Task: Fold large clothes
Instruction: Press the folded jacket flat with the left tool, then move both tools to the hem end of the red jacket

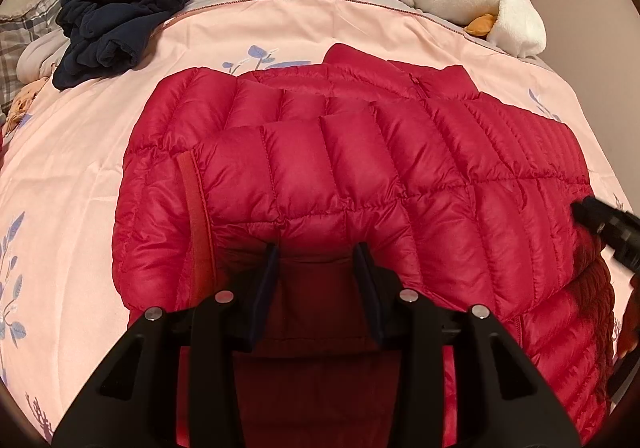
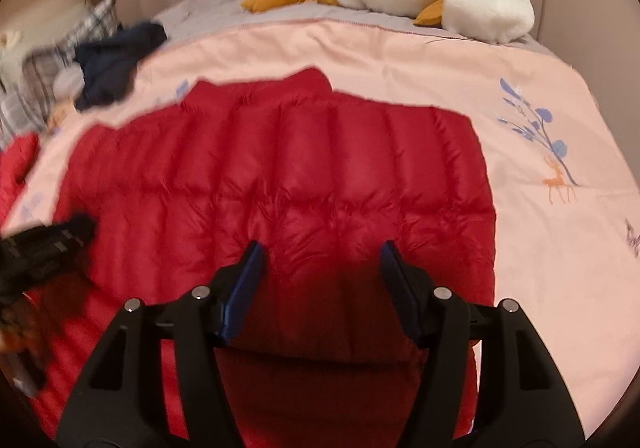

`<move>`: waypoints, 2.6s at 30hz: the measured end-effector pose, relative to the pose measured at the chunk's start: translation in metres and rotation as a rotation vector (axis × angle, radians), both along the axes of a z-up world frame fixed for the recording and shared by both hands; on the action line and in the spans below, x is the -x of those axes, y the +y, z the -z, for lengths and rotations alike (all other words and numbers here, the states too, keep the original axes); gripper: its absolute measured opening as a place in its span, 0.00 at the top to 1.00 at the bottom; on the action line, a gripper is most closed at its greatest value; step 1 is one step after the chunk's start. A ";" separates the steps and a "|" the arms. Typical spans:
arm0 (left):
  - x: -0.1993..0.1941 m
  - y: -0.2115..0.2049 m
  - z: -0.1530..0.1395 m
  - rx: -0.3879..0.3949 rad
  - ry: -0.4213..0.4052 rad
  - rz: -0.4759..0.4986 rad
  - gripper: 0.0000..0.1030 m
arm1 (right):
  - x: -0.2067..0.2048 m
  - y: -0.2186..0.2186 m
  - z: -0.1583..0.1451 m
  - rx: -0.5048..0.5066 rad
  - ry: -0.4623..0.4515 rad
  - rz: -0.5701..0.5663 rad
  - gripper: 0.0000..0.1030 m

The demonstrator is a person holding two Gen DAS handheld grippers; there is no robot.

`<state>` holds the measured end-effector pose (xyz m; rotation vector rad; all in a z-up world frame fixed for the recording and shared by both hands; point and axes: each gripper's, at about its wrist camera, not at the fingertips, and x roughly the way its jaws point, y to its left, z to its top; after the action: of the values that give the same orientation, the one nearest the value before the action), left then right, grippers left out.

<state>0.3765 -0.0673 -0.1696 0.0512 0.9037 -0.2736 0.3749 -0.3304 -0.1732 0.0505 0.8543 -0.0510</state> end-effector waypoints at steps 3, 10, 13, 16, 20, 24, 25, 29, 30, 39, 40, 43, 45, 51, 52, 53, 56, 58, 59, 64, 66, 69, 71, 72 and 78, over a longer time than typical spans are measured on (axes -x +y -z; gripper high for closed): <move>0.000 0.000 0.001 -0.005 0.002 0.002 0.61 | -0.005 0.002 0.013 0.017 0.021 0.006 0.37; 0.000 0.000 0.001 -0.008 0.001 -0.004 0.60 | 0.001 0.005 0.004 0.002 0.025 0.011 0.37; 0.001 0.000 0.002 -0.006 0.004 -0.004 0.60 | 0.017 0.011 -0.009 -0.019 -0.025 -0.024 0.37; 0.001 0.000 0.002 -0.004 0.004 -0.004 0.60 | 0.026 0.022 -0.014 -0.016 -0.047 -0.065 0.37; 0.001 0.000 0.002 -0.009 0.004 -0.009 0.60 | 0.016 0.036 0.005 0.039 0.015 -0.080 0.36; 0.002 -0.002 0.002 -0.021 0.004 -0.006 0.60 | 0.008 0.035 0.017 0.037 0.036 -0.065 0.35; 0.002 -0.003 0.002 -0.026 0.004 -0.006 0.60 | 0.007 0.036 0.017 0.042 0.041 -0.066 0.34; 0.006 -0.001 -0.001 -0.018 0.007 -0.022 0.57 | 0.021 0.032 0.005 -0.016 0.030 -0.059 0.34; 0.010 0.002 -0.003 -0.008 0.005 -0.033 0.55 | 0.027 0.032 0.002 -0.032 0.021 -0.064 0.31; 0.078 0.019 -0.028 0.005 -0.052 -0.019 0.20 | 0.119 0.019 -0.029 -0.138 -0.069 -0.067 0.18; 0.085 0.022 -0.029 0.010 -0.056 -0.017 0.20 | 0.132 0.015 -0.031 -0.151 -0.072 -0.063 0.17; 0.116 0.034 -0.034 0.015 -0.055 -0.024 0.12 | 0.163 0.004 -0.035 -0.180 -0.077 -0.039 0.13; 0.133 0.044 -0.035 0.030 -0.049 -0.031 0.09 | 0.181 -0.006 -0.034 -0.207 -0.078 -0.011 0.12; 0.184 0.077 -0.026 0.068 0.018 -0.068 0.08 | 0.232 -0.036 -0.020 -0.283 -0.051 0.076 0.12; 0.193 0.085 -0.024 0.084 0.029 -0.076 0.08 | 0.239 -0.042 -0.017 -0.299 -0.047 0.094 0.12; 0.200 0.091 -0.022 0.099 0.038 -0.081 0.08 | 0.246 -0.048 -0.014 -0.311 -0.043 0.119 0.12; 0.216 0.109 -0.015 0.147 0.076 -0.104 0.08 | 0.266 -0.064 -0.005 -0.359 -0.031 0.171 0.12; 0.224 0.124 -0.007 0.225 0.123 -0.114 0.08 | 0.277 -0.072 0.002 -0.406 -0.019 0.189 0.12; 0.227 0.129 -0.004 0.256 0.135 -0.117 0.08 | 0.282 -0.074 0.006 -0.427 -0.013 0.193 0.12; 0.245 0.153 0.014 0.441 0.210 -0.114 0.08 | 0.298 -0.080 0.027 -0.545 0.030 0.194 0.11; 0.250 0.155 0.019 0.488 0.223 -0.100 0.08 | 0.303 -0.078 0.029 -0.561 0.024 0.186 0.11; 0.256 0.155 0.022 0.525 0.220 -0.075 0.08 | 0.304 -0.074 0.029 -0.586 0.022 0.160 0.10; 0.255 0.153 0.023 0.548 0.225 -0.054 0.08 | 0.300 -0.073 0.030 -0.615 0.024 0.141 0.10; 0.253 0.150 0.024 0.555 0.228 -0.045 0.08 | 0.297 -0.071 0.031 -0.631 0.025 0.130 0.10; 0.237 0.139 0.025 0.577 0.234 -0.011 0.08 | 0.274 -0.058 0.032 -0.666 0.027 0.057 0.10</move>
<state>0.1399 0.0721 -0.1947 -0.5283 1.0268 -0.5291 0.1004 -0.3881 -0.2056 0.6997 0.8667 0.1816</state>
